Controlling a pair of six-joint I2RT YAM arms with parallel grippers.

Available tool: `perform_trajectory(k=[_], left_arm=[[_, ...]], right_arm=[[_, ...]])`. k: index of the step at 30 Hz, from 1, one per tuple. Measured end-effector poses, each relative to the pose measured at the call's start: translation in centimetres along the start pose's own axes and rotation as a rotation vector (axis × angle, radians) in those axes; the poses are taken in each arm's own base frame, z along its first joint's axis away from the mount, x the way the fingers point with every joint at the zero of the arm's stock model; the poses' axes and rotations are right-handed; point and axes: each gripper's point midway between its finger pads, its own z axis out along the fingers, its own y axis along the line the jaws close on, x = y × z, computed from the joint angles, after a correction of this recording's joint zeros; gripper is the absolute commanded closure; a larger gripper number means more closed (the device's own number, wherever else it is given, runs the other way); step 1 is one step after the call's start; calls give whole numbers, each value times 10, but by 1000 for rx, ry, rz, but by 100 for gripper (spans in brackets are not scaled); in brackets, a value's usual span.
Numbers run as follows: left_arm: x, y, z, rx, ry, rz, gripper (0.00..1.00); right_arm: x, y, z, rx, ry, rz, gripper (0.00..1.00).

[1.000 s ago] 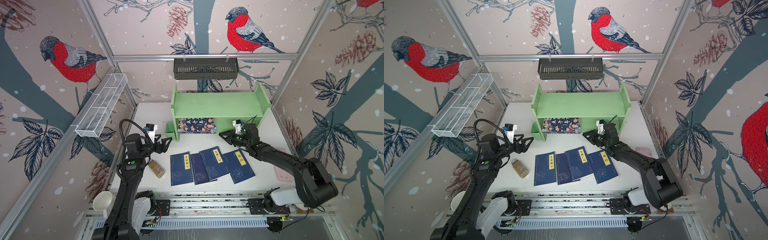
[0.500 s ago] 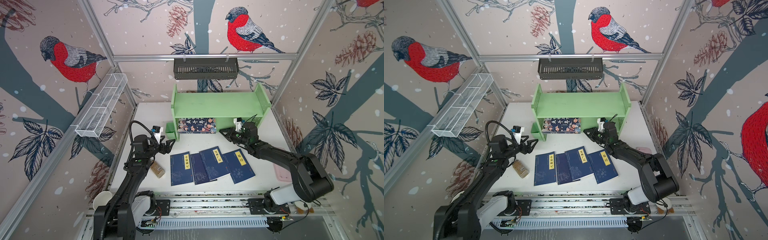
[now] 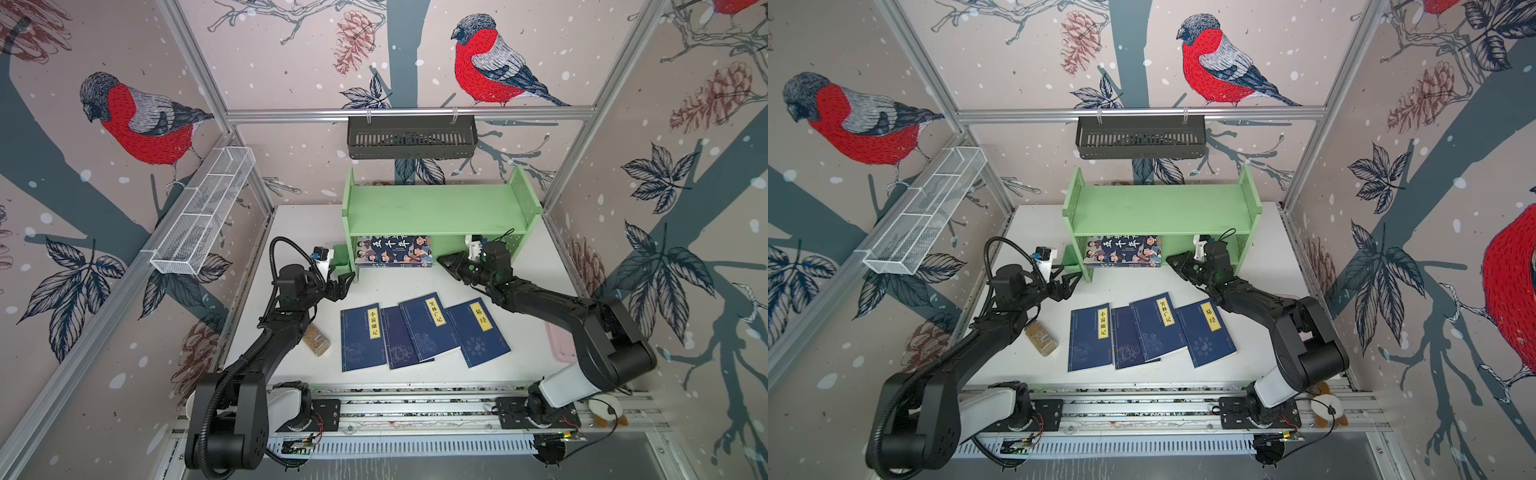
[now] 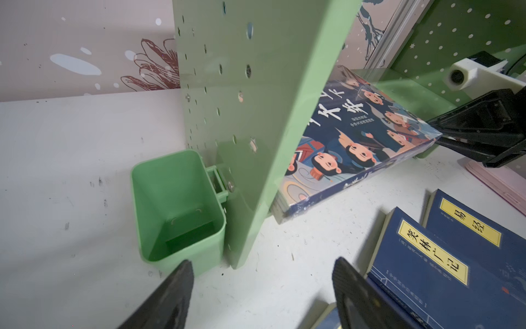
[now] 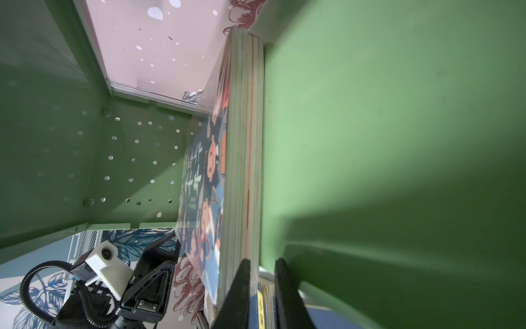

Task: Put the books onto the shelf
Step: 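Move the left gripper toward the shelf while the right gripper holds the book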

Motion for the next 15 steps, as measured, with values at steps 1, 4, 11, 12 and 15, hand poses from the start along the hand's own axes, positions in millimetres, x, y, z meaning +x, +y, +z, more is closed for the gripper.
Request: perform_trajectory(k=[1, 4, 11, 12, 15], left_arm=[[0, 0, 1, -2, -6, 5, 24], [0, -2, 5, 3, -13, 17, 24], [2, -4, 13, 12, -15, 44, 28], [2, -3, 14, 6, -17, 47, 30], [1, -4, 17, 6, -23, 61, 35]], right_arm=[[0, 0, 1, 0, 1, 0, 81], [-2, 0, 3, -1, 1, 3, 80], [-5, 2, 9, -14, -1, 12, 79], [-6, 2, 10, -16, 1, 10, 79], [-5, 3, 13, -20, 8, 10, 78]])
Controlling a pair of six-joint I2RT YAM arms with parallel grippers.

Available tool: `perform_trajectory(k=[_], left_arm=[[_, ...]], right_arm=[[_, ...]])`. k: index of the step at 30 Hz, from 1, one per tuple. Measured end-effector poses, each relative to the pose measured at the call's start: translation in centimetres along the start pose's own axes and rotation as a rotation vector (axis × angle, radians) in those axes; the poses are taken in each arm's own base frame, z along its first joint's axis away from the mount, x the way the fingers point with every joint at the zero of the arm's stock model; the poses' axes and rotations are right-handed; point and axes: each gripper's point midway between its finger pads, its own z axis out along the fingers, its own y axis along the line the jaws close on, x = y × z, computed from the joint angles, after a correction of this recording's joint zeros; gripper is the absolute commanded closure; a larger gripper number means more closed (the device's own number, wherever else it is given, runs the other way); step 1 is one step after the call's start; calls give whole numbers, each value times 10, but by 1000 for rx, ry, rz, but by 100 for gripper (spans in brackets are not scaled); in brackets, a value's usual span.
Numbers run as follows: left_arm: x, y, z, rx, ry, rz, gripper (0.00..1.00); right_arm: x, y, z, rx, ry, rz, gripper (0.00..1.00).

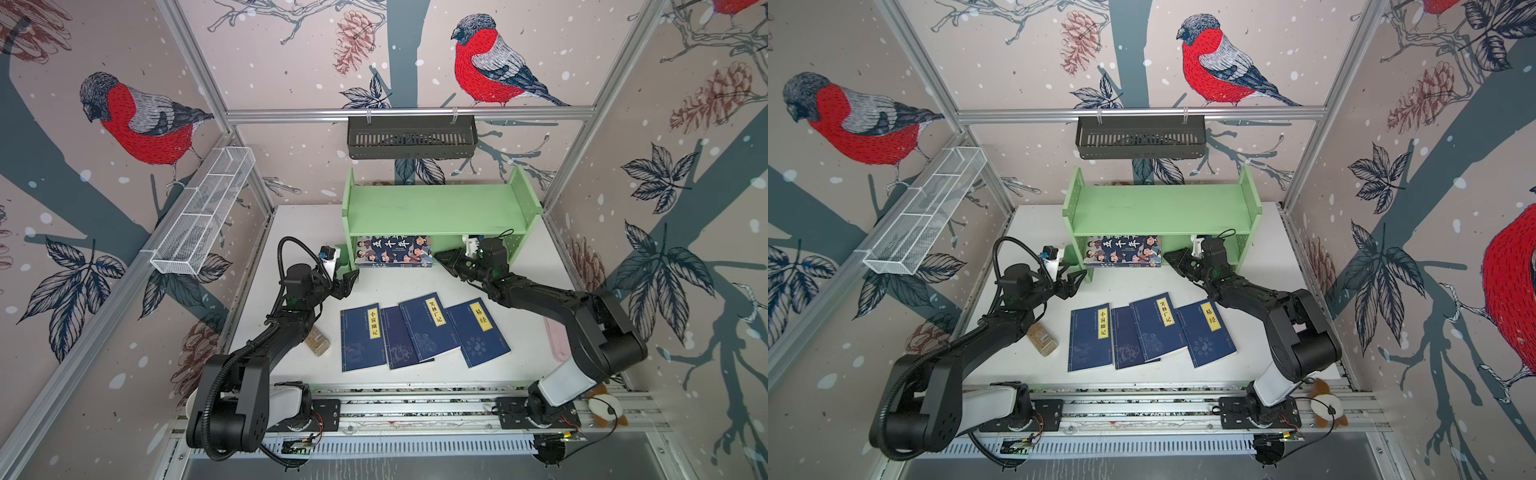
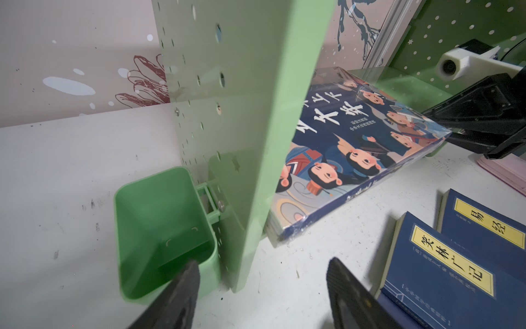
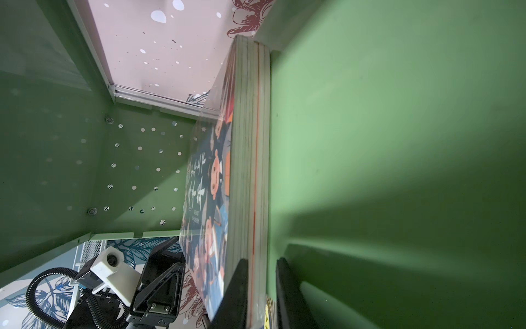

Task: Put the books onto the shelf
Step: 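Move the left gripper toward the shelf while the right gripper holds the book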

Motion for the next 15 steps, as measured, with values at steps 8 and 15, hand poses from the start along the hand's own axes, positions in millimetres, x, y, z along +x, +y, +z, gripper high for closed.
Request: perform_trajectory(k=[8, 15], left_arm=[[1, -1, 8, 1, 6, 7, 36], [2, -3, 11, 3, 10, 25, 43]], right_arm=[[0, 1, 5, -18, 9, -6, 77], [-3, 2, 8, -33, 13, -10, 77]])
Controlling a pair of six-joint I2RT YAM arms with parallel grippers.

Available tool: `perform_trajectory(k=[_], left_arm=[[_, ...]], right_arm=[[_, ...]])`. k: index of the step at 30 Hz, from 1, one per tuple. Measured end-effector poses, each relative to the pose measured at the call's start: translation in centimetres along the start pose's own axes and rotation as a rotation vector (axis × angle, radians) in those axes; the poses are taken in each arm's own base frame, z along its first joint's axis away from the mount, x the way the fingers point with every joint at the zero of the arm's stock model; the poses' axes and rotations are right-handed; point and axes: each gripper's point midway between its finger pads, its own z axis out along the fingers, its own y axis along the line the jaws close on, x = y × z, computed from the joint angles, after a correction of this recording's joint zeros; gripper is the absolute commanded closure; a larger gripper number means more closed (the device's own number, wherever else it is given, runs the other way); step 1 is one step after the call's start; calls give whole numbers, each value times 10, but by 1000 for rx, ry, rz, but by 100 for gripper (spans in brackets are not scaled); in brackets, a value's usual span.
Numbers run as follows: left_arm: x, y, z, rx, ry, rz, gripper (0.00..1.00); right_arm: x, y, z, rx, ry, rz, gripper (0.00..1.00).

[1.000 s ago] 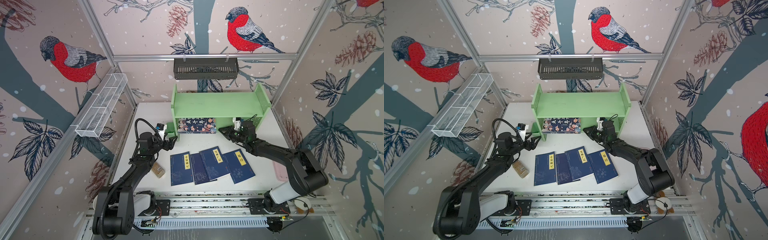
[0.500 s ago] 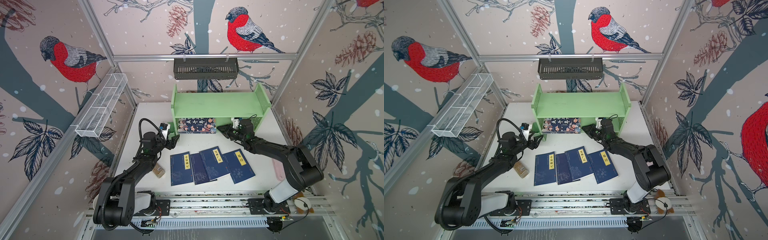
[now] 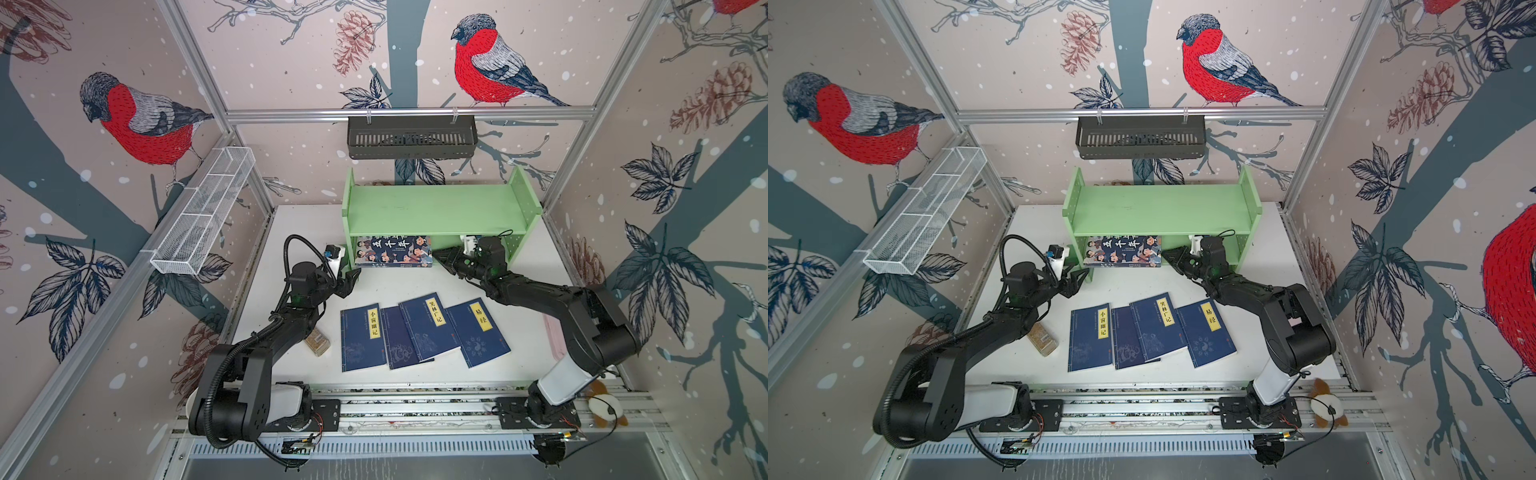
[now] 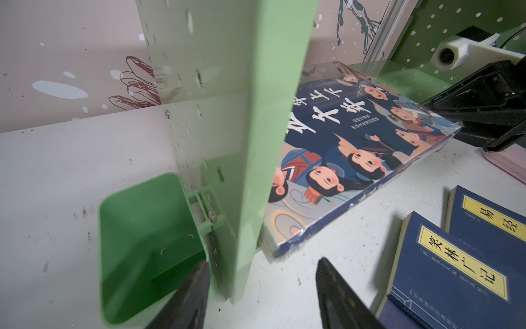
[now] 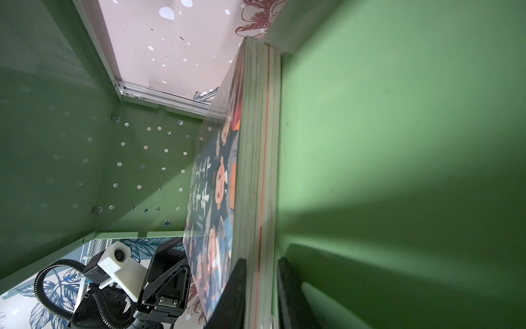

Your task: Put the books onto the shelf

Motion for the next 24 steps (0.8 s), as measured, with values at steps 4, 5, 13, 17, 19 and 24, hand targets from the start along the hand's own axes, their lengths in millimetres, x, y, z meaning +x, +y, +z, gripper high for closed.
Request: perform_trajectory(k=[4, 5, 13, 17, 19, 24], left_arm=[[-3, 1, 1, -7, -13, 14, 46], [-4, 2, 1, -8, -15, 17, 47], [-3, 5, 3, -22, -12, 17, 54], [-3, 6, 4, -22, -11, 16, 55], [-3, 6, 4, -22, -12, 17, 56], [-4, 6, 4, -22, -14, 18, 53]], right_arm=[[-1, 1, 2, -4, 5, 0, 77], [-2, 1, 3, -4, 5, -1, 77], [-4, 1, 8, -12, 11, -2, 77], [-4, 1, 9, -14, 14, 0, 77], [-5, 1, 9, -14, 14, 1, 76], [-6, 2, 7, -25, 8, -6, 68]])
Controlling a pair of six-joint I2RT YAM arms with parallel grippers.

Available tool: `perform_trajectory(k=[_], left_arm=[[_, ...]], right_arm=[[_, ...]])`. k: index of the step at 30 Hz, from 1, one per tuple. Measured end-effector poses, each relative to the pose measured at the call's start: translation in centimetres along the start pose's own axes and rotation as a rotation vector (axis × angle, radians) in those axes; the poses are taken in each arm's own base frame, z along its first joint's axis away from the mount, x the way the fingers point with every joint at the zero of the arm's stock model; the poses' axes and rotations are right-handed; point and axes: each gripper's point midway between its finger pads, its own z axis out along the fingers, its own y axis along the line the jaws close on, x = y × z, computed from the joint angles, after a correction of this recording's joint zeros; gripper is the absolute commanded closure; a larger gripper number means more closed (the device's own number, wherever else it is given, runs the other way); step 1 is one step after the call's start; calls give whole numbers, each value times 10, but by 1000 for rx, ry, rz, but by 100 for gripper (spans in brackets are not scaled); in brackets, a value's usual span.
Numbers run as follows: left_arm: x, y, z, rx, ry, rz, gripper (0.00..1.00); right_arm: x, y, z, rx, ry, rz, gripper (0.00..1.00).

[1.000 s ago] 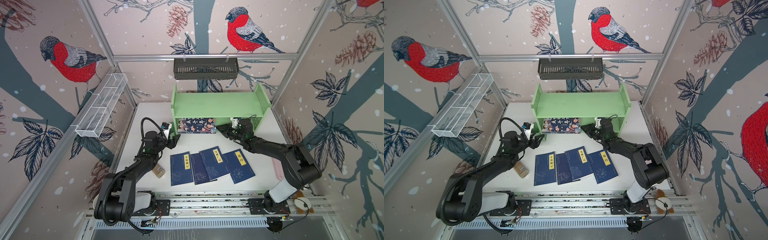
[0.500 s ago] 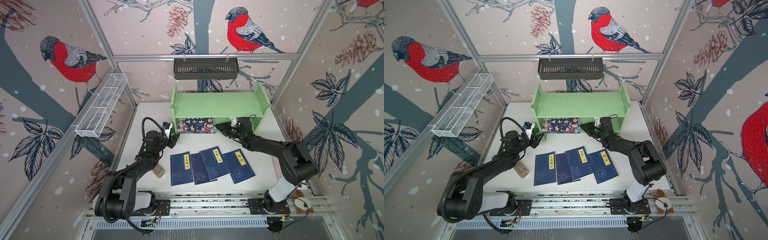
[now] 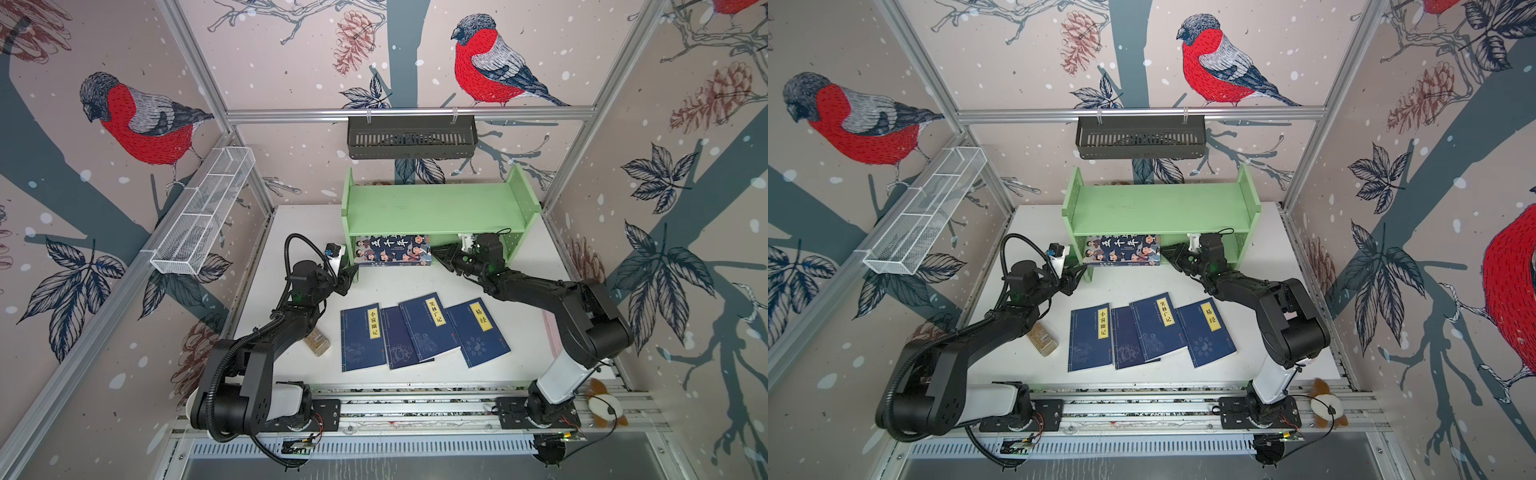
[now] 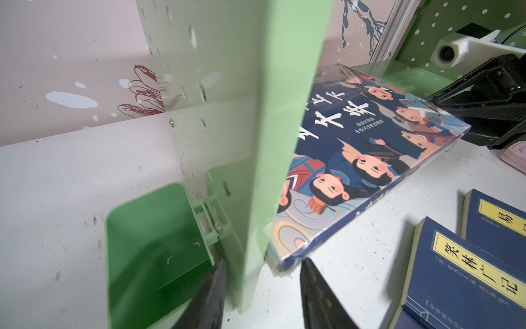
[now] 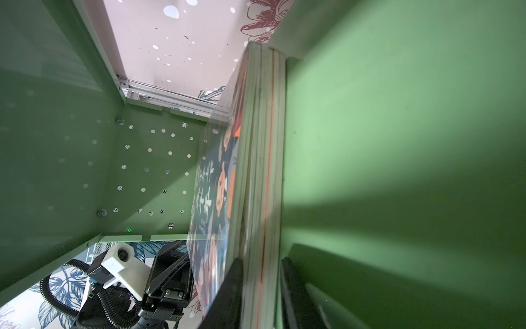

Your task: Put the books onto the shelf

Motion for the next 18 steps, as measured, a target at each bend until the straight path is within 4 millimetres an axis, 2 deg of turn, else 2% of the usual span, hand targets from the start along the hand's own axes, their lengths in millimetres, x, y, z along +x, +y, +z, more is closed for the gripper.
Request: perform_trajectory(k=[4, 10, 18], left_arm=[[-3, -1, -2, -1, -8, 4, 47], [-8, -2, -4, -1, -22, 11, 46], [-7, -3, -7, -1, -21, 20, 48]], right_arm=[[2, 1, -10, 1, -13, -1, 65], [9, 1, -22, 33, -4, -9, 64], [26, -6, -43, 93, 0, -11, 73]])
